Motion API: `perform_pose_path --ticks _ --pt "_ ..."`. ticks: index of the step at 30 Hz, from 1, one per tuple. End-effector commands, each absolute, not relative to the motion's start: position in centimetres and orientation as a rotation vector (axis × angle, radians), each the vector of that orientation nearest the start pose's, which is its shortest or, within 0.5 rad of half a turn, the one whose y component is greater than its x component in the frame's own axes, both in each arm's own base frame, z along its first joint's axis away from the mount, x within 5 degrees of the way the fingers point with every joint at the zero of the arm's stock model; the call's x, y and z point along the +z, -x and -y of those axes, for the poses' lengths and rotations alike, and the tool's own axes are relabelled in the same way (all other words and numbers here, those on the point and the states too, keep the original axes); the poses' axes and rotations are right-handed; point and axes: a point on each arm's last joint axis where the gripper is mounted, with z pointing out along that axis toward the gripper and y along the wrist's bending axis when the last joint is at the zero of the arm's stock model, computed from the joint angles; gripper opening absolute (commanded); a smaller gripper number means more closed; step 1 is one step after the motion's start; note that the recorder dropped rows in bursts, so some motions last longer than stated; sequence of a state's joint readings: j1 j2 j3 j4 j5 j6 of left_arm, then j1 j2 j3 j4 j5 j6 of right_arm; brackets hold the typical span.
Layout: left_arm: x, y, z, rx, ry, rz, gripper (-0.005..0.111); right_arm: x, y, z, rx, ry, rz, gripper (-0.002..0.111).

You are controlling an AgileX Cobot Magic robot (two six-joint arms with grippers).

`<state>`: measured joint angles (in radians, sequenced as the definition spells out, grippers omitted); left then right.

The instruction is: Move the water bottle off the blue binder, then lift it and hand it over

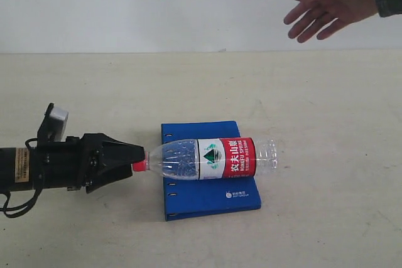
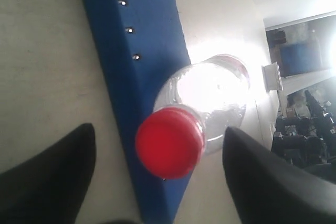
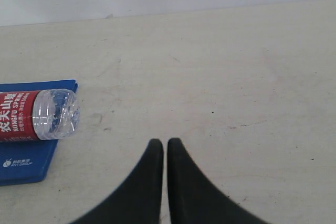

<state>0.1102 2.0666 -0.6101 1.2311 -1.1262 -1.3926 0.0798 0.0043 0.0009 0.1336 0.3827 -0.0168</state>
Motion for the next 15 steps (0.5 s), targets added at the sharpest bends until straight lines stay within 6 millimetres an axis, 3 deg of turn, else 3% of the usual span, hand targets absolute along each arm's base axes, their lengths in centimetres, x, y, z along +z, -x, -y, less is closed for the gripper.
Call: perform_pose_path --ticks 1,8,12,15 --pt "8.0 -28.6 5.7 -1.389 0.111 -2.22 0.065 18.0 -5.2 -0.9 0.169 0.015 -1.858 0.0" --pt "8.8 -29.8 8.3 -1.416 -0.021 -2.191 0.064 18.0 -5.2 -0.9 0.169 0.015 -1.858 0.0" --pt "8.8 -29.8 8.3 -1.411 -0.017 -2.194 0.061 18.0 -5.2 -0.9 0.169 0.015 -1.858 0.0" --pt "8.8 -29.8 8.3 -1.409 -0.016 -2.196 0.037 18.0 -5.2 -0.9 0.169 0.015 -1.858 0.0"
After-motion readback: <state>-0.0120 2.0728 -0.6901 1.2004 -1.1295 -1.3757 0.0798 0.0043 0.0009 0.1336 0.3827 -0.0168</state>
